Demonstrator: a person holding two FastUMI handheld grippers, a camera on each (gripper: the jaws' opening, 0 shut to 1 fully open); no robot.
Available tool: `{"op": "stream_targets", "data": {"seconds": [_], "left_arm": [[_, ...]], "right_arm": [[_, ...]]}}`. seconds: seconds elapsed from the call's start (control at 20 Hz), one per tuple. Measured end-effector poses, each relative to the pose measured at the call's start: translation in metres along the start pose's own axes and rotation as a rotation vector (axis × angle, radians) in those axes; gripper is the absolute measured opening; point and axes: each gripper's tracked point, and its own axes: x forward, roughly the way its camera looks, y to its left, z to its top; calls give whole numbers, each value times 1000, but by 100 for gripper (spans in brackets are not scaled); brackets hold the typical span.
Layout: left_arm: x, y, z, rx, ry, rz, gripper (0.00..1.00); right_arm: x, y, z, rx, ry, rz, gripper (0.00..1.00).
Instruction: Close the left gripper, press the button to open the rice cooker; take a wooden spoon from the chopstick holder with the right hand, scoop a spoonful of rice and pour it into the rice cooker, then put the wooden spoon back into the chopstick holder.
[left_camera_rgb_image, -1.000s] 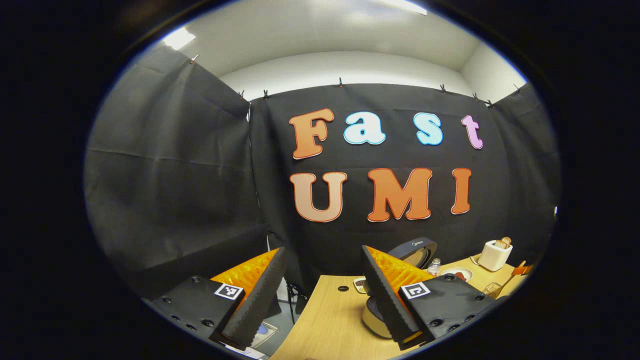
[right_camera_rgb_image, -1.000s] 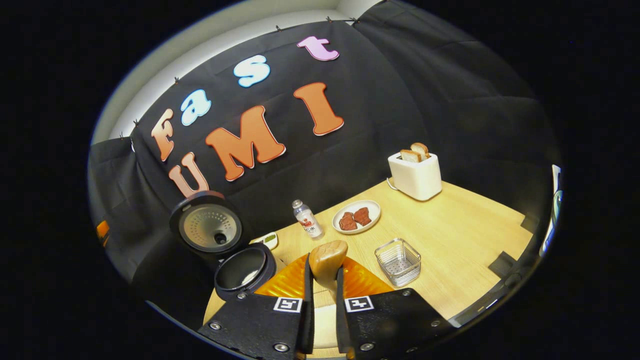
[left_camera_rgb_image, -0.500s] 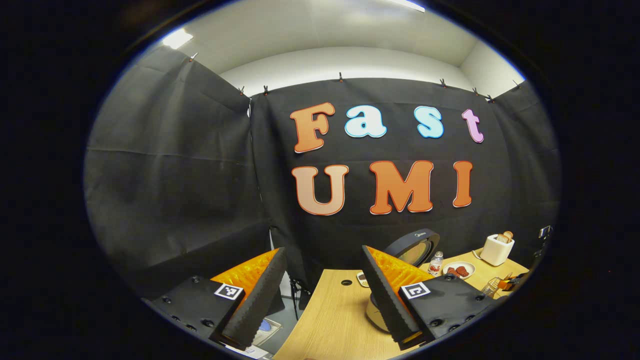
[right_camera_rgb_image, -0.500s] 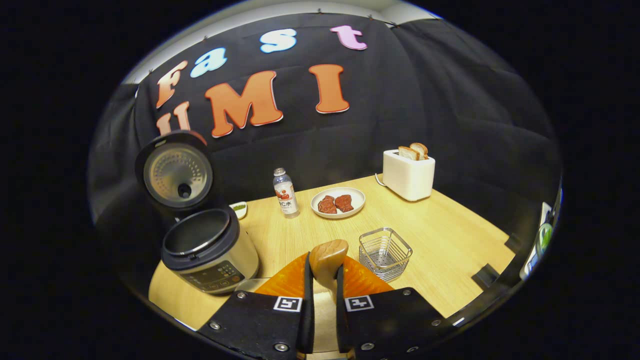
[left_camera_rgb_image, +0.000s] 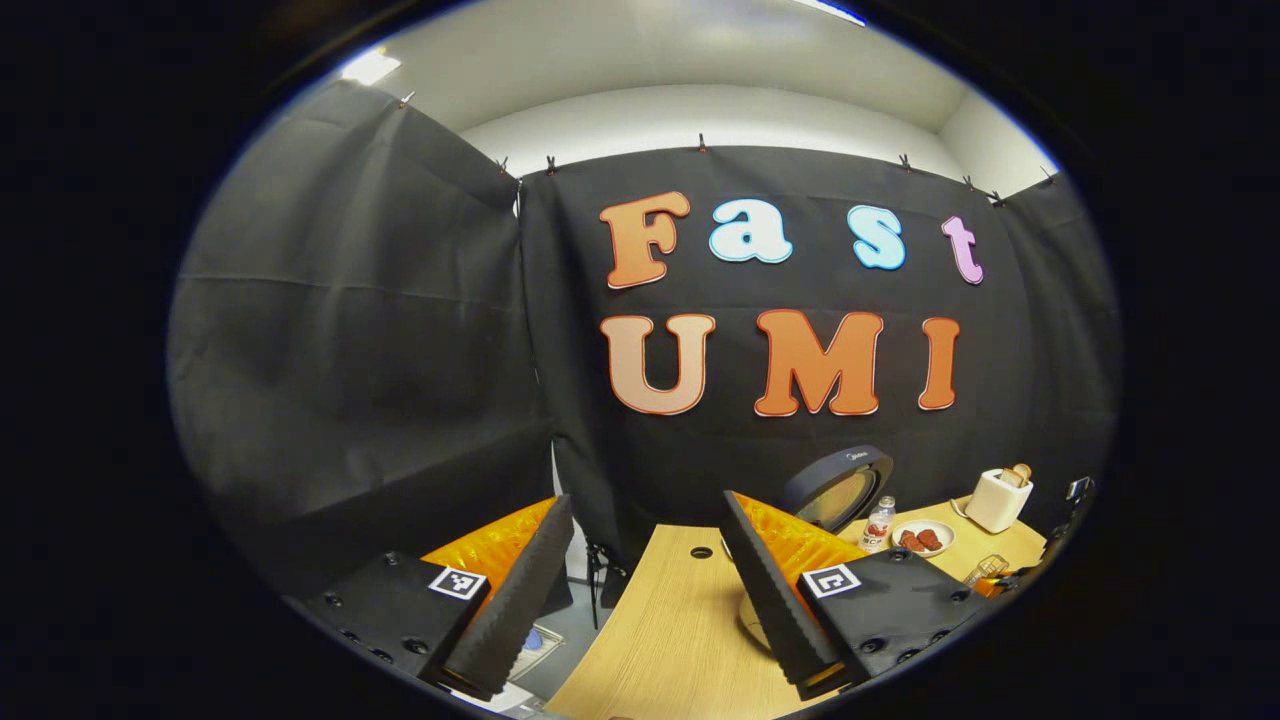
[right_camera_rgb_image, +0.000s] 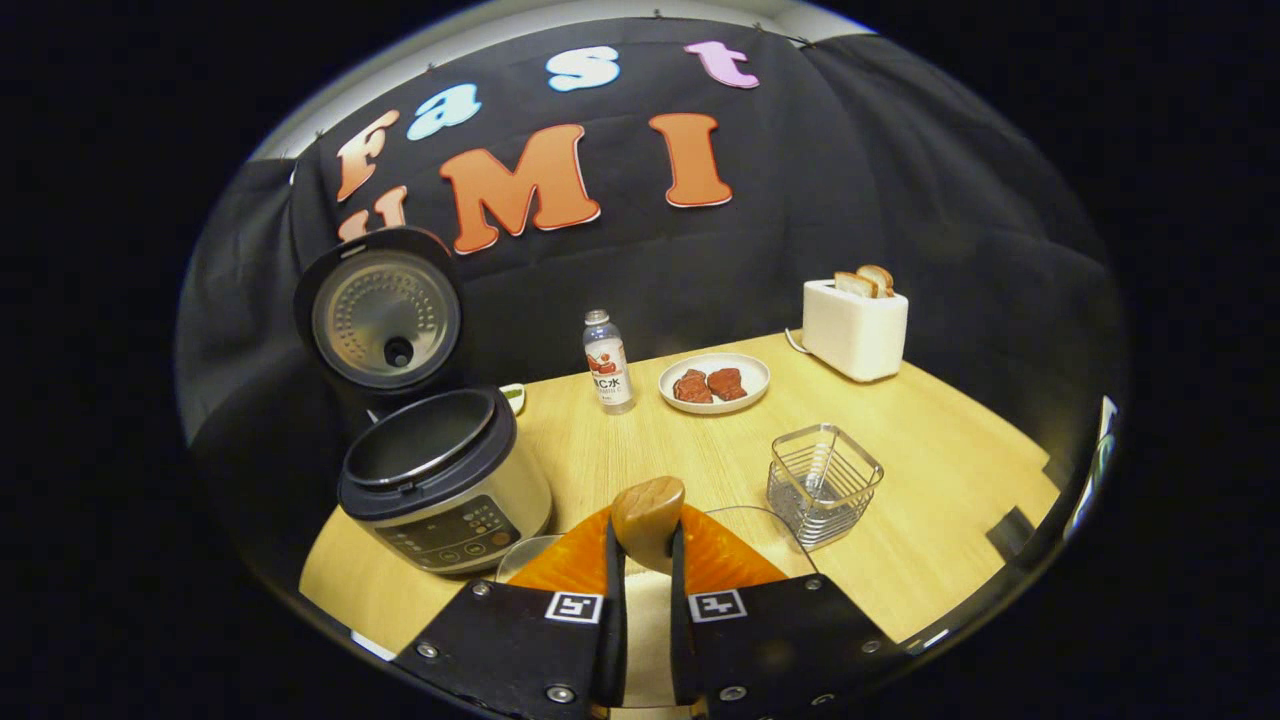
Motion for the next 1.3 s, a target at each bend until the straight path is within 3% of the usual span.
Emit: {"op": "stream_targets", "data": {"seconds": [0.15,0.3,0.65,0.85,1.3], "left_arm": [[-3,3,-4,-4,7,0,96],[-1,2,-8,-2,15,-3,96],[7,-7,-14,-20,30,-31,96],[10,-11,-19,-23,46,-36,96],[2,-10,0,-16,-12,-28,98]], "right_arm": [[0,-5,1,217,32,18,17],[1,-2,-1,361,41,27,17],[5,-12,-5,610,70,48,17],[1,2,-8,603,80,94,17],[2,-21,-13,987,139,125,17]]}}
